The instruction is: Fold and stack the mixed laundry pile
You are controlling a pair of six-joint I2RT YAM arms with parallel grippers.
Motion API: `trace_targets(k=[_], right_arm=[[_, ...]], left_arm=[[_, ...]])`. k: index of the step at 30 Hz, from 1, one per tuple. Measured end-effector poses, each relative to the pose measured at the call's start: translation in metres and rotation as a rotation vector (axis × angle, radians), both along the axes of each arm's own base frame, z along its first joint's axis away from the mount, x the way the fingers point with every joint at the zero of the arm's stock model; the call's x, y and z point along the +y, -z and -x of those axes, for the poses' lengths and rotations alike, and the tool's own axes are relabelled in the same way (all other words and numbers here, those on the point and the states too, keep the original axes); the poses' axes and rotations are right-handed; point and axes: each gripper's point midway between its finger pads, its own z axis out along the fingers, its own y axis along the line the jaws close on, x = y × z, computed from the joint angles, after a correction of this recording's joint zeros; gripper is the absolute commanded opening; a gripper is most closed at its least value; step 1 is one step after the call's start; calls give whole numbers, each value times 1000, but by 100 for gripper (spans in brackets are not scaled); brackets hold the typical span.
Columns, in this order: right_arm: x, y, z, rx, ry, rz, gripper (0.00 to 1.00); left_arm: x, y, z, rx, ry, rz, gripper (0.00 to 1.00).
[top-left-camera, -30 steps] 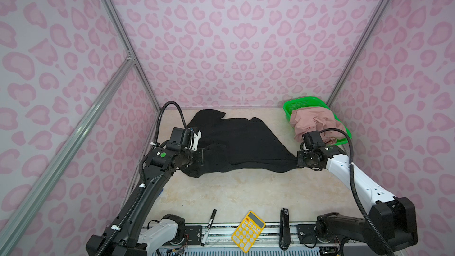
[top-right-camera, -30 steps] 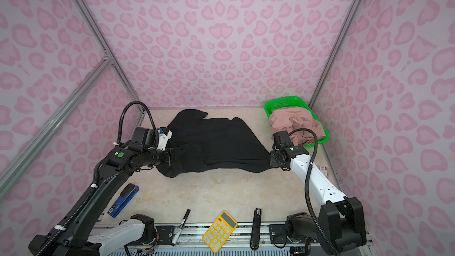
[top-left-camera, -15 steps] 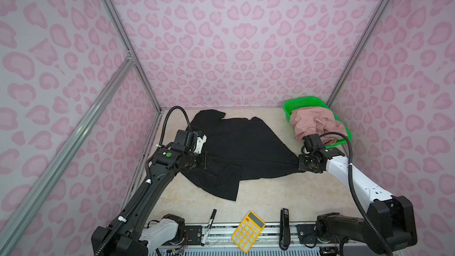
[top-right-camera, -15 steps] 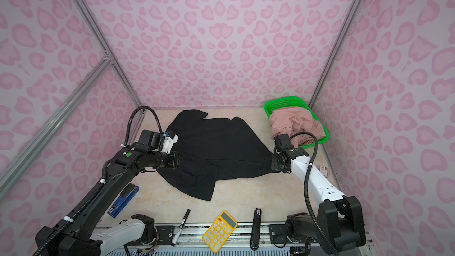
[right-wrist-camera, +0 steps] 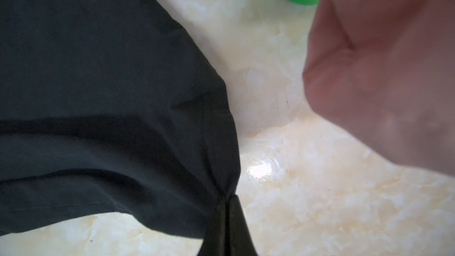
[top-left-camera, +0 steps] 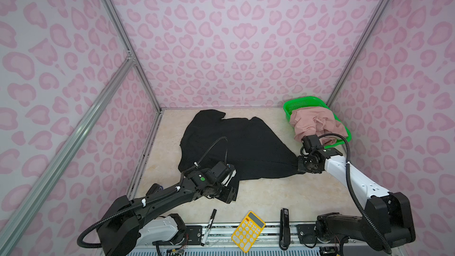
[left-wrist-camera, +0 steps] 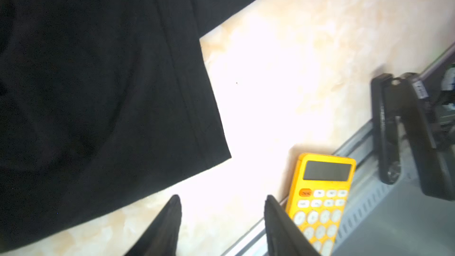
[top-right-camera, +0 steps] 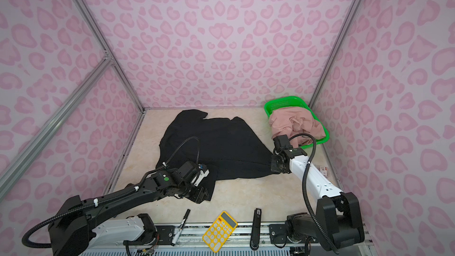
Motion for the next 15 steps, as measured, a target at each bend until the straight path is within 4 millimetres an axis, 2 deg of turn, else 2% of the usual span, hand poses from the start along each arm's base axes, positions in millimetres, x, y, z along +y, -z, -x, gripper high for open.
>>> trace_targets(k=[3,7,10,13,15], right_arm=[[-1,4,3,11,3,1,0],[-1,8,6,20,10,0,0],[-1,7,6,15,15,-1,0],[-2,6,6,13,18,2,0],[-2,6,6,13,19,2,0]], left_arm=[[-13,15,2,-11,33,-27,63],[-17,39,5,3,51,-92,62],[-26,43,0,-17,50,-79,58],[-29,46,-2,-27,34,-70,43],[-30,48,-5,-36,13,-63,26]])
